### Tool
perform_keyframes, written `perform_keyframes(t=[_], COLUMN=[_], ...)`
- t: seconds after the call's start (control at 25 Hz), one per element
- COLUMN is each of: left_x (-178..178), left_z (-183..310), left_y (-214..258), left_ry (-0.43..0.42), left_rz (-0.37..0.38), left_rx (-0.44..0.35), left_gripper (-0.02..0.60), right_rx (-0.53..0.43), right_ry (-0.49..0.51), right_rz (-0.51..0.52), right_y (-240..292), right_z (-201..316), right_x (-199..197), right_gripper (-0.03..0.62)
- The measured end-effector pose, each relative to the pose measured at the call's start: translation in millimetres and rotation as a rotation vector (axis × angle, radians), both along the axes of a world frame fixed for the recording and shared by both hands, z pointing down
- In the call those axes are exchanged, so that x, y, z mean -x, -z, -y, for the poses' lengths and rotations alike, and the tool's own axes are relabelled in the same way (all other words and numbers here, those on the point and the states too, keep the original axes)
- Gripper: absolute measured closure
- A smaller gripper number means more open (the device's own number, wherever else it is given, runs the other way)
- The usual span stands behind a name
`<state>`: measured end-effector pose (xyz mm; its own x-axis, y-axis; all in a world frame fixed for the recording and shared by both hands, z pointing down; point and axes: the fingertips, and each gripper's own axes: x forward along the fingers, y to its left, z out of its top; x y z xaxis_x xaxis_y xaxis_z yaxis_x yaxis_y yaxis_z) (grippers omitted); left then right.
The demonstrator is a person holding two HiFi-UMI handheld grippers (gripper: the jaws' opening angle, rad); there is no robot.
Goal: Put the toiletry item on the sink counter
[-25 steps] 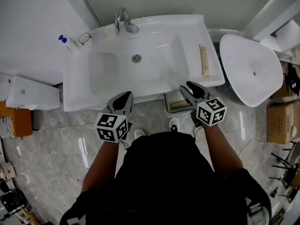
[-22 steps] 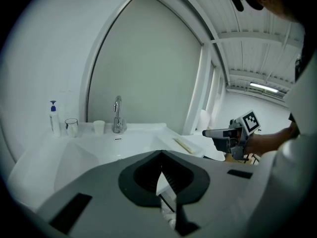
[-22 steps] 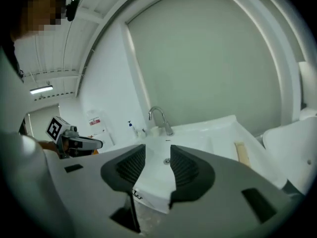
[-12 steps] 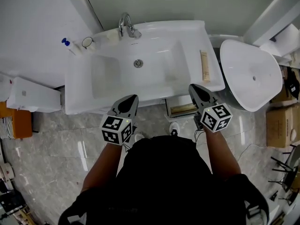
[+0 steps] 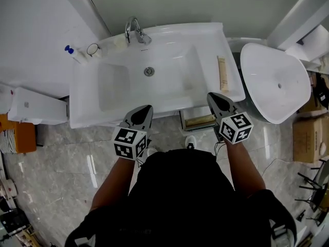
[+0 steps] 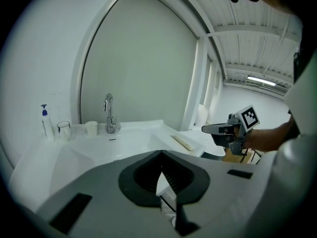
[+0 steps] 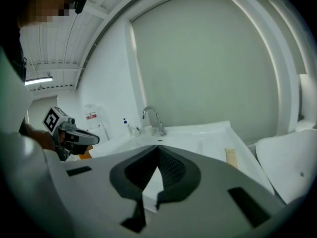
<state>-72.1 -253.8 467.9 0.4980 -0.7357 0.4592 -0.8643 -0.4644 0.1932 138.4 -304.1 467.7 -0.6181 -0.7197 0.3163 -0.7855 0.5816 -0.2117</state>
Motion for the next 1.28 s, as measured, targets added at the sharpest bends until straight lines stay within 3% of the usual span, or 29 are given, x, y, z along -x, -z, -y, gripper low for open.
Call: perform_keyframes(t=[0.6, 1.04, 1.16, 1.28], left_x=[-34.8, -35.6, -33.8, -31.9], left_z=[8.7, -4.1, -10.7, -16.0], left_y=[-26.5, -32.4, -34.3, -35.3], left_ry=[0.056, 0.155, 0.175, 0.19], left_rz=[0.058, 0.046, 0.05, 0.053], left_rx=[0.057, 0.075, 0.079, 0.082], left_gripper=[0.584, 0.584, 0.584, 0.584], right_rx=[0.148, 0.26, 0.302, 0.336], right_ry=[-0.018, -0.066, -0.048, -0.047], right_rz=[-0.283, -0.398, -0.425, -0.438], right_y=[-77.3, -128.5, -146.0, -161.2], right_z=[80.3, 142.7, 151.2, 161.2], right_x=[-83.4, -132.7, -135.0, -135.7], right_gripper=[0.589, 0.585, 0.52, 0.505])
